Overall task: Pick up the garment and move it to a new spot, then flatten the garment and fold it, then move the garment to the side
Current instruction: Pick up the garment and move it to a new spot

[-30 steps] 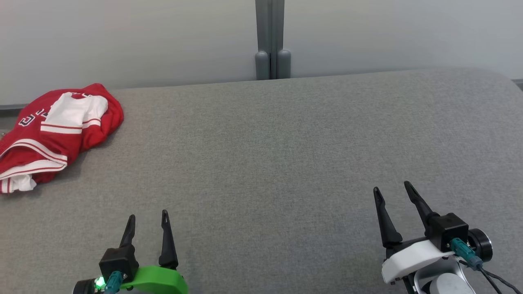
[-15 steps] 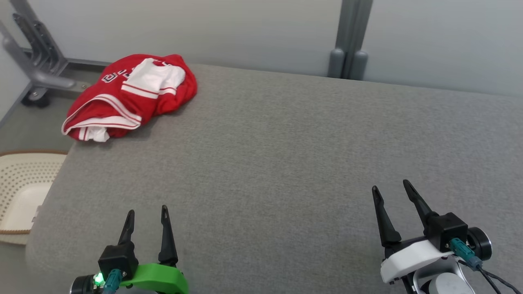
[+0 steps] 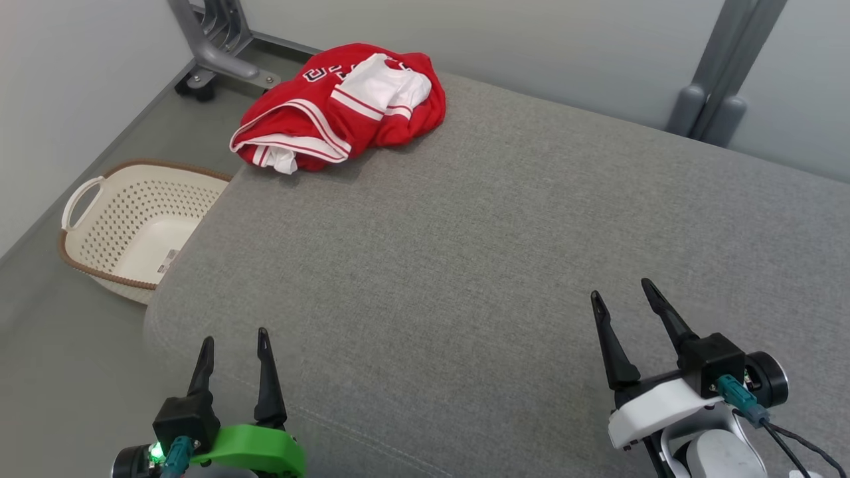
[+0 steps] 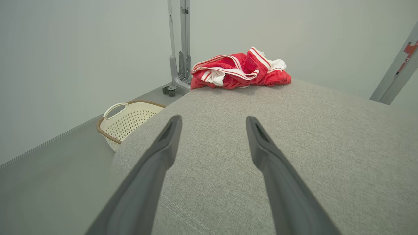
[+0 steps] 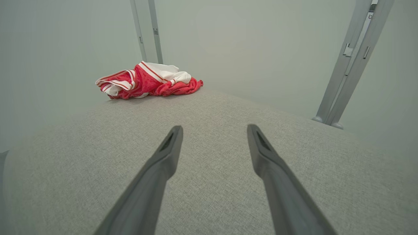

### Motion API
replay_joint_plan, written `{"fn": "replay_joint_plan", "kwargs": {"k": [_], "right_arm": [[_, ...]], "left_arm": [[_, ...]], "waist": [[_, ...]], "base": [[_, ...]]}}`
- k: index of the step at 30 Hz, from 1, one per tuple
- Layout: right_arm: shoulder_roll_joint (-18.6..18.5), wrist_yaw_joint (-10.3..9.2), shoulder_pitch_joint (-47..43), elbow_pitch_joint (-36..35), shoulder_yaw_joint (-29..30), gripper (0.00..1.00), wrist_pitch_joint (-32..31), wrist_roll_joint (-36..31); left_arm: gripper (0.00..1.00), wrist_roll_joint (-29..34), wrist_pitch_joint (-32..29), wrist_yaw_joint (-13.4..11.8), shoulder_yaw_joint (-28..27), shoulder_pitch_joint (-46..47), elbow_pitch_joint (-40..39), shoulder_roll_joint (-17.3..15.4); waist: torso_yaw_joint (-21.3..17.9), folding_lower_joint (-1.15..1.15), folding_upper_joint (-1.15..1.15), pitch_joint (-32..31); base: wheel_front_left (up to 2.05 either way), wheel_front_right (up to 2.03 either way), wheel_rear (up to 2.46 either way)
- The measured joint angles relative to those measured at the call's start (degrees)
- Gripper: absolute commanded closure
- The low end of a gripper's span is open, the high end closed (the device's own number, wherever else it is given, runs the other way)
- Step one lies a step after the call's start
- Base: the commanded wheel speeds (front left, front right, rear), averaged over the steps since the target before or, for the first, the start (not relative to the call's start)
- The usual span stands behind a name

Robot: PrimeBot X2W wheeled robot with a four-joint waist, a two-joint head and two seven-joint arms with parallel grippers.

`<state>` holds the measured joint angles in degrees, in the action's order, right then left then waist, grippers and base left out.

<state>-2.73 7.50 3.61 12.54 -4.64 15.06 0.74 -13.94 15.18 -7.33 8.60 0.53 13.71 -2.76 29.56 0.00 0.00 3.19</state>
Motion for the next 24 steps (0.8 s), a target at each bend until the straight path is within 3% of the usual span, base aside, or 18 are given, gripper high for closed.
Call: {"fn": "replay_joint_plan", "kwargs": {"k": [8, 11, 18, 21, 24], "right_arm": [[0.0, 0.00, 1.5, -0.7, -0.1, 0.00, 0.0, -2.1], [0.0, 0.00, 2.0, -1.1, 0.9, 0.00, 0.0, -3.7], [0.0, 0.00, 4.3, -2.6, 2.6, 0.00, 0.0, -8.7], [0.0, 0.00, 6.0, -3.4, 2.7, 0.00, 0.0, -10.9], [0.0, 0.00, 7.2, -4.2, 2.9, 0.00, 0.0, -12.5]], "left_arm": [[0.00, 0.0, 0.0, -0.1, -2.0, 0.9, -0.8, -0.2], [0.00, 0.6, 0.0, 1.0, -3.7, 5.1, -1.2, -2.1], [0.00, 0.5, -1.7, 5.9, -7.2, 23.1, 2.3, -10.4], [0.00, -0.9, -6.5, 9.1, -7.8, 32.6, 5.8, -14.0], [0.00, -2.3, -10.2, 10.4, -8.6, 40.2, 9.4, -17.0]], "waist": [[0.5, 0.00, 0.00, 3.4], [-0.2, 0.00, 0.00, 4.9], [-2.2, 0.00, 0.00, 9.5], [-3.4, 0.00, 0.00, 12.2], [-4.9, 0.00, 0.00, 14.7]], "base": [[0.00, 0.00, 0.00], [0.00, 0.00, 0.00], [0.00, 0.00, 0.00], [0.00, 0.00, 0.00], [0.00, 0.00, 0.00]]}}
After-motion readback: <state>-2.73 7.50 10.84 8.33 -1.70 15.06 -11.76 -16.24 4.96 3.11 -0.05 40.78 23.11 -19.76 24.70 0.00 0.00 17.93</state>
